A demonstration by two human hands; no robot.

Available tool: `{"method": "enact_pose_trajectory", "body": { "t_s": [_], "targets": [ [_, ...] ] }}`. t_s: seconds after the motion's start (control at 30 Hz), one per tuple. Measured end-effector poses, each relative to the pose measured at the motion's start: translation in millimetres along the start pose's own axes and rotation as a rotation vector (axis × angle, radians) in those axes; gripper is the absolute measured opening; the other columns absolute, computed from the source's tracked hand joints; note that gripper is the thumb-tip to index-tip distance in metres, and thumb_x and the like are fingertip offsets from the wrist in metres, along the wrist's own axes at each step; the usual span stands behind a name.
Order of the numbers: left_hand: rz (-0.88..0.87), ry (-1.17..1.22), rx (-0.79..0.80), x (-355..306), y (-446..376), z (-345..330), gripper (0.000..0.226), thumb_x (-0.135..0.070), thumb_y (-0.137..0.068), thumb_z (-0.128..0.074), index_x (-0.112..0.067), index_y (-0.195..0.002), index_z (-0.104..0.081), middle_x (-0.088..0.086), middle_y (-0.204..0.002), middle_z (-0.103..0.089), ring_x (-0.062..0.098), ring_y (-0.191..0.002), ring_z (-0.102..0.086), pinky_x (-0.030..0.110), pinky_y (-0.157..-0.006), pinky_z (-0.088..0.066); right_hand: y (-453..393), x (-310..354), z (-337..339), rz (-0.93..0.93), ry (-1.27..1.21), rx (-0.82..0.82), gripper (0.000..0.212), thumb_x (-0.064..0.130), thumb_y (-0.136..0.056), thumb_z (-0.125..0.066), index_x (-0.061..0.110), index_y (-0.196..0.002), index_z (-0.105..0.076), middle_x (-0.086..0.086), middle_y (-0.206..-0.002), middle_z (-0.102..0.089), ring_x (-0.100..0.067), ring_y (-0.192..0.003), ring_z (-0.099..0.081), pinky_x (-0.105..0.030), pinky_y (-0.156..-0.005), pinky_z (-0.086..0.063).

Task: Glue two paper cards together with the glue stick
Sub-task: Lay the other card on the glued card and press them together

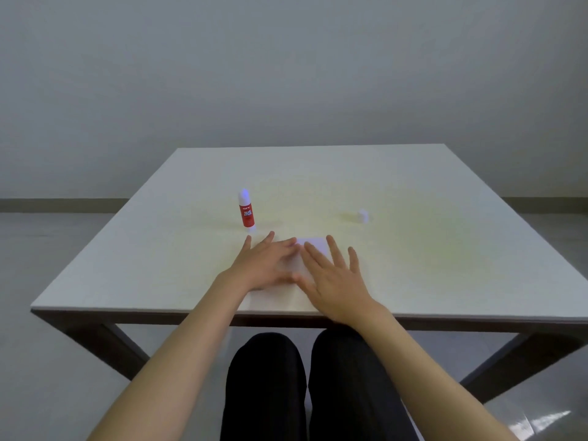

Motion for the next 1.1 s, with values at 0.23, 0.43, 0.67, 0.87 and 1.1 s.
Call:
{"method": "enact_pose_trajectory", "body": {
  "t_s": [0.23, 0.43, 0.67, 0.87, 1.1],
  "targets": [
    [-0.033, 0.003, 0.045, 12.8, -4.9, -4.1, 0.084, -0.066, -0.084, -0.043, -0.033, -0.151, -0.003, -0.019, -0.159, 0.003, 0.02, -0.148, 0.011, 0.054, -0.115, 0.011, -36.4, -24.8, 5.2, -0.162, 0.101, 0.195, 0.085, 0.074, -0.081, 0.0, 0.025, -0.151, 0.006, 0.012, -0.16, 0.01, -0.026, -0.144, 0.025, -0.056, -0.111, 0.019],
    [-0.03, -0.003, 0.086, 20.3, -8.0, -8.9, 0.092, -0.069, -0.081, -0.043, -0.033, -0.15, 0.007, -0.02, -0.158, 0.01, 0.019, -0.146, 0.017, 0.052, -0.115, 0.014, -1.1, 9.3, -11.2, -0.068, 0.072, 0.159, 0.107, 0.084, -0.068, 0.005, 0.015, -0.149, 0.011, 0.0, -0.159, 0.018, -0.022, -0.143, 0.028, -0.055, -0.11, 0.022],
    [-0.046, -0.018, 0.11, 22.3, -11.1, -8.2, 0.093, -0.072, -0.081, -0.038, -0.032, -0.149, 0.01, -0.02, -0.157, 0.015, 0.02, -0.145, 0.021, 0.051, -0.116, 0.014, -11.1, -17.7, 8.9, -0.168, 0.054, 0.255, 0.096, 0.082, -0.076, -0.003, 0.022, -0.149, 0.014, 0.008, -0.159, 0.019, -0.026, -0.143, 0.026, -0.056, -0.112, 0.021],
    [-0.056, -0.01, 0.128, 21.2, -9.0, -9.5, 0.093, -0.069, -0.083, -0.04, -0.031, -0.149, 0.012, -0.019, -0.157, 0.017, 0.019, -0.144, 0.024, 0.051, -0.116, 0.014, 1.7, 9.9, -9.2, 0.026, 0.059, 0.246, 0.111, 0.089, -0.064, 0.001, 0.019, -0.149, 0.012, 0.005, -0.159, 0.02, -0.019, -0.139, 0.035, -0.056, -0.108, 0.027],
    [-0.056, -0.001, 0.151, 16.4, -7.7, -3.2, 0.093, -0.068, -0.084, -0.041, -0.03, -0.149, 0.013, -0.017, -0.158, 0.017, 0.018, -0.144, 0.024, 0.05, -0.117, 0.013, -27.7, -24.3, 13.2, -0.106, 0.086, 0.273, 0.085, 0.077, -0.081, -0.006, 0.03, -0.149, 0.011, 0.016, -0.158, 0.017, -0.023, -0.142, 0.029, -0.057, -0.109, 0.024]
  ]
}}
Point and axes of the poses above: each hand's wrist, its own y-axis away from the middle knuckle, its own z-axis out of the back of the hand, x = y × z, the point moved 1 cm from there along -y, towards the middle knuckle
